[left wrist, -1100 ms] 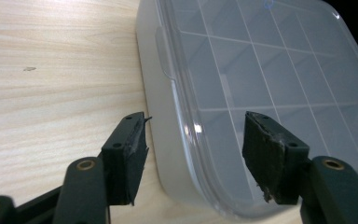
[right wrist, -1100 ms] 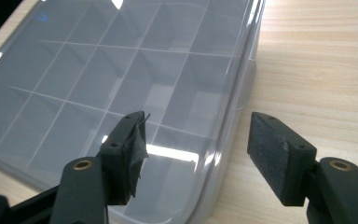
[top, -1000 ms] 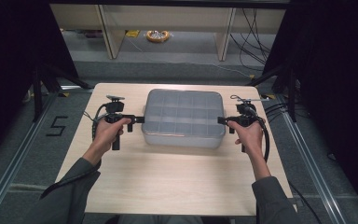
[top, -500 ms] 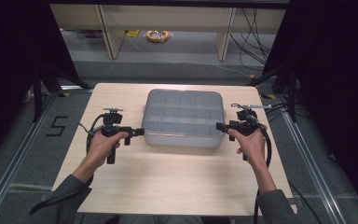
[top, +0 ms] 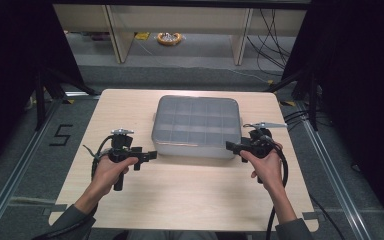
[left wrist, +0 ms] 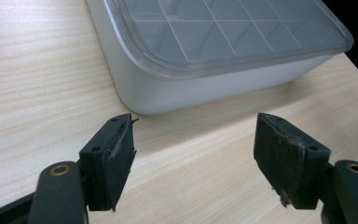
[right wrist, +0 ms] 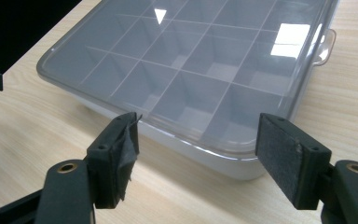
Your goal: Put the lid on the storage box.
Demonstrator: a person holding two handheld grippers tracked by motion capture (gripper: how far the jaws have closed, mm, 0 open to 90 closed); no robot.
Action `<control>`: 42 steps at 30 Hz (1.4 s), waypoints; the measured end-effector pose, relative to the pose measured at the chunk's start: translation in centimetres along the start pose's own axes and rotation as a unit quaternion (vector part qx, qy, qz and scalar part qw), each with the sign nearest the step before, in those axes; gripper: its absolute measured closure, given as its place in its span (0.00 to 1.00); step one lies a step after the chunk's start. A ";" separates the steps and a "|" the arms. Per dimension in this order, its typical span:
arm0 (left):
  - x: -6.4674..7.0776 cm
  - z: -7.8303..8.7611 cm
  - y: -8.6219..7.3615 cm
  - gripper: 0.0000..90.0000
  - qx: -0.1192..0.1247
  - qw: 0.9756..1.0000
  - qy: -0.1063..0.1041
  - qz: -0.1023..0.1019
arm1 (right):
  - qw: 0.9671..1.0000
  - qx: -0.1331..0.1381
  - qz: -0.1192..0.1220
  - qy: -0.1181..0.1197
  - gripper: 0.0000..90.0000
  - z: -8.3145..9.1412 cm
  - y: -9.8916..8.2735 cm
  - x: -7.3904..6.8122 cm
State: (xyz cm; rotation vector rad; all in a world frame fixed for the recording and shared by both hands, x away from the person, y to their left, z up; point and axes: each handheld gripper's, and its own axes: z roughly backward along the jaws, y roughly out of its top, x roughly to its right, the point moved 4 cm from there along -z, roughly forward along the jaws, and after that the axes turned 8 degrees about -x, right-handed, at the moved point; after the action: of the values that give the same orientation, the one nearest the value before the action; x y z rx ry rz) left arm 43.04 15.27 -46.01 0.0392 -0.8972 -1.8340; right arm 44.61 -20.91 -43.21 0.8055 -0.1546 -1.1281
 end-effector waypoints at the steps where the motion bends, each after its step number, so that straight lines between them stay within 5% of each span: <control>1: 0.0 0.1 -0.2 0.31 -0.004 1.000 -0.001 -0.005 | 1.000 0.000 0.007 0.000 0.34 0.0 -0.1 -0.1; 2: 0.1 0.1 -0.4 0.31 0.000 1.000 0.001 -0.007 | 1.000 -0.008 -0.008 -0.002 0.34 0.1 -0.3 -0.5; 10: 0.6 0.1 -2.0 0.31 0.007 1.000 -0.006 -0.009 | 1.000 0.004 0.018 0.009 0.34 0.1 -1.3 -1.1; 18: 1.6 0.2 -3.2 0.30 -0.005 0.999 0.007 -0.045 | 0.999 0.006 0.029 0.021 0.33 0.0 -2.2 -2.0; 27: 2.0 0.2 -4.9 0.29 -0.012 0.998 0.007 -0.062 | 0.999 0.005 0.042 0.026 0.30 0.0 -3.3 -2.6; 31: 2.0 0.2 -5.8 0.27 -0.012 0.998 0.001 -0.060 | 0.998 0.000 0.042 0.039 0.28 -0.2 -4.3 -3.3; 32: 2.1 0.1 -6.1 0.26 -0.007 0.998 0.002 -0.056 | 0.998 0.002 0.058 0.033 0.28 -0.2 -4.3 -3.1; 42: 2.4 0.7 -8.1 0.20 -0.010 0.995 0.009 -0.094 | 0.997 -0.001 0.066 0.046 0.25 -0.5 -5.9 -4.5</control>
State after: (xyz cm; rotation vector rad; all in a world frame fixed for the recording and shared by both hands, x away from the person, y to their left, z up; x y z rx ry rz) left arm 35.28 15.13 -49.43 0.1320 -0.8859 -2.0142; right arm 38.45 -17.95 -46.06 0.8313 -0.1285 -0.9643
